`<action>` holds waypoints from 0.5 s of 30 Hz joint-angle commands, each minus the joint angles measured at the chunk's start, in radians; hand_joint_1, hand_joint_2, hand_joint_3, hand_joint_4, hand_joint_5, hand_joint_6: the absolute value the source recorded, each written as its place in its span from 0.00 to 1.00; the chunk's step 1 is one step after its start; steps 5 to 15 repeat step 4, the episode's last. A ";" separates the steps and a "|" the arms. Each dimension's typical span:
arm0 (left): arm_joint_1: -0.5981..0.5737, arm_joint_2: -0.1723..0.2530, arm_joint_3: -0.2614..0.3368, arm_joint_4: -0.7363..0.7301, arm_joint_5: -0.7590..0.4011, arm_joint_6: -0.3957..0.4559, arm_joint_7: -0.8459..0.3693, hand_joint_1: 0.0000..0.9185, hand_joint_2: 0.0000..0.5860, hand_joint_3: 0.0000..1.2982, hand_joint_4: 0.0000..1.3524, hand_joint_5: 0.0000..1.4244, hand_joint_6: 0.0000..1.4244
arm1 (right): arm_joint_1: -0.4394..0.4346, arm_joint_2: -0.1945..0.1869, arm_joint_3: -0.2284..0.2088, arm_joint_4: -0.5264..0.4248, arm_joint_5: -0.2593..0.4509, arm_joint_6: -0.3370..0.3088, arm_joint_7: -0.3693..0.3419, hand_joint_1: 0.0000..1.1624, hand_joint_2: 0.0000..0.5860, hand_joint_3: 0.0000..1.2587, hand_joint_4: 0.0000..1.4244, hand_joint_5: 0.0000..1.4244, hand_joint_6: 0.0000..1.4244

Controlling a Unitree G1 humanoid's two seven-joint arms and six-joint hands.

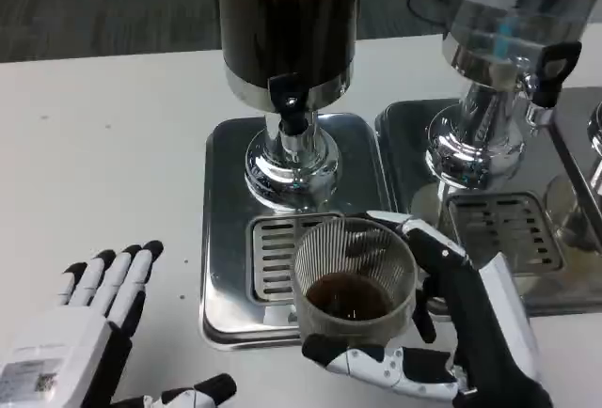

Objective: Grasp the cup under the faucet to collect the drink, then remove the cup.

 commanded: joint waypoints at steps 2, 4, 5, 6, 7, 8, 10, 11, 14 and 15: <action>0.000 0.021 -0.010 0.004 -0.010 -0.009 -0.011 0.00 0.08 0.00 0.00 0.00 0.00 | -0.016 0.026 -0.012 -0.003 0.007 -0.038 -0.036 0.85 0.14 0.46 0.51 0.70 1.00; -0.002 0.019 -0.011 0.005 -0.014 -0.007 -0.013 0.00 0.09 0.00 0.00 0.00 0.00 | -0.023 0.032 -0.020 0.004 0.005 -0.039 -0.045 0.85 0.13 0.46 0.51 0.70 1.00; -0.002 0.019 -0.011 0.005 -0.014 -0.007 -0.013 0.00 0.09 0.00 0.00 0.00 0.00 | -0.023 0.032 -0.020 0.004 0.005 -0.039 -0.045 0.85 0.13 0.46 0.51 0.70 1.00; -0.002 0.019 -0.011 0.005 -0.014 -0.007 -0.013 0.00 0.09 0.00 0.00 0.00 0.00 | -0.023 0.032 -0.020 0.004 0.005 -0.039 -0.045 0.85 0.13 0.46 0.51 0.70 1.00; -0.002 0.019 -0.011 0.005 -0.014 -0.007 -0.013 0.00 0.09 0.00 0.00 0.00 0.00 | -0.023 0.032 -0.020 0.004 0.005 -0.039 -0.045 0.85 0.13 0.46 0.51 0.70 1.00; -0.002 0.019 -0.011 0.005 -0.014 -0.007 -0.013 0.00 0.09 0.00 0.00 0.00 0.00 | -0.023 0.032 -0.020 0.004 0.005 -0.039 -0.045 0.85 0.13 0.46 0.51 0.70 1.00; -0.002 0.019 -0.011 0.005 -0.014 -0.007 -0.013 0.00 0.09 0.00 0.00 0.00 0.00 | -0.023 0.032 -0.020 0.004 0.005 -0.039 -0.045 0.85 0.13 0.46 0.51 0.70 1.00; -0.002 0.019 -0.011 0.005 -0.014 -0.007 -0.013 0.00 0.09 0.00 0.00 0.00 0.00 | -0.023 0.032 -0.020 0.004 0.005 -0.039 -0.045 0.85 0.13 0.46 0.51 0.70 1.00; -0.002 0.019 -0.011 0.005 -0.014 -0.007 -0.013 0.00 0.09 0.00 0.00 0.00 0.00 | -0.023 0.032 -0.020 0.004 0.005 -0.039 -0.045 0.85 0.13 0.46 0.51 0.70 1.00; -0.002 0.019 -0.011 0.005 -0.014 -0.007 -0.013 0.00 0.09 0.00 0.00 0.00 0.00 | -0.023 0.032 -0.020 0.004 0.005 -0.039 -0.045 0.85 0.13 0.46 0.51 0.70 1.00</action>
